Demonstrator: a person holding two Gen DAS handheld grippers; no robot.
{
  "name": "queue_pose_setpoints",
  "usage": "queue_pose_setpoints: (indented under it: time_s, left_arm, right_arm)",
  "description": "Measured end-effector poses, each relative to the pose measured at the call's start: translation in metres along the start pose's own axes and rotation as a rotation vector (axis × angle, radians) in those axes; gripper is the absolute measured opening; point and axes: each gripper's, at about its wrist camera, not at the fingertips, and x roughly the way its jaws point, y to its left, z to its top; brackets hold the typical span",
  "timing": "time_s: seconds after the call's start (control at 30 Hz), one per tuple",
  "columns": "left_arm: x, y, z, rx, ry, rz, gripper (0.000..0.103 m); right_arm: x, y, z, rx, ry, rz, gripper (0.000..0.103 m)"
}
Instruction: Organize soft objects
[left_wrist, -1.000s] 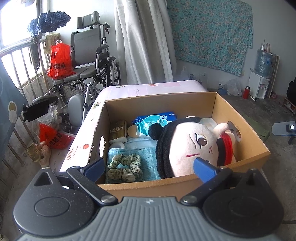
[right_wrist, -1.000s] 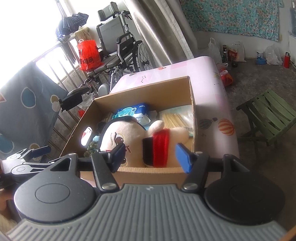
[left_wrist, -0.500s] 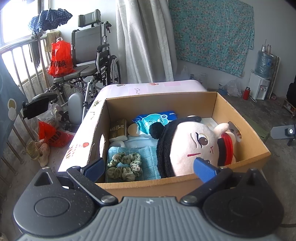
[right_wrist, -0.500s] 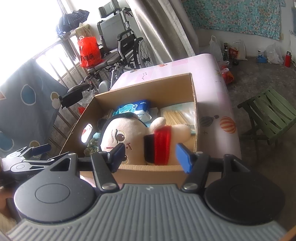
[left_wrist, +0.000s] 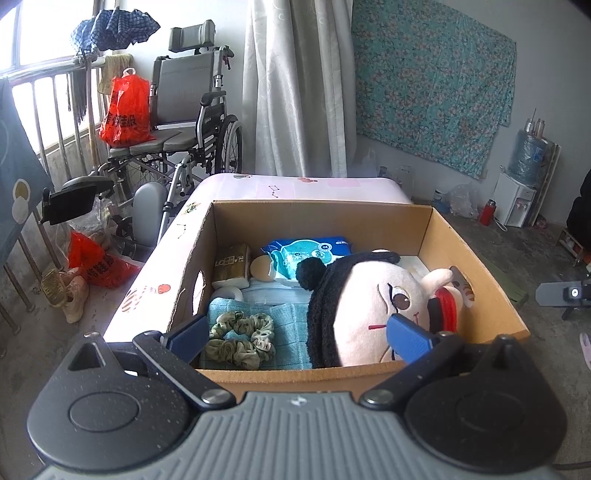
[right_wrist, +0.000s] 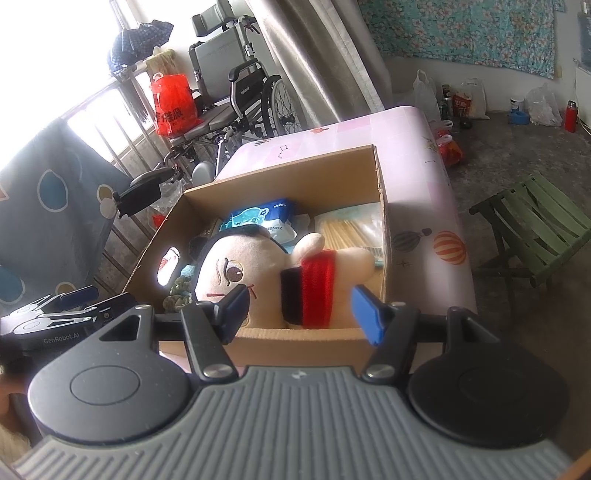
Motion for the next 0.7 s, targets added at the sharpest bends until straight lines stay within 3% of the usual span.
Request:
queue_pose_setpoints:
  time_s: [0.23, 0.4, 0.6, 0.7]
  left_arm:
    - [-0.002, 0.011, 0.0, -0.094, -0.026, -0.08, 0.103]
    - [0.002, 0.008, 0.001, -0.091, -0.001, 0.044, 0.103]
    - [0.001, 0.007, -0.002, -0.076, -0.009, -0.008, 0.102]
    - [0.002, 0.0, -0.003, -0.024, -0.006, 0.028, 0.102]
  right_arm:
    - [-0.001, -0.002, 0.0, 0.004, 0.0, -0.004, 0.061]
    - [-0.001, -0.001, -0.001, 0.0, 0.002, -0.005, 0.061]
    - [-0.001, -0.001, -0.001, -0.001, 0.003, -0.005, 0.062]
    - [-0.001, -0.001, -0.001, -0.006, 0.002, -0.006, 0.062]
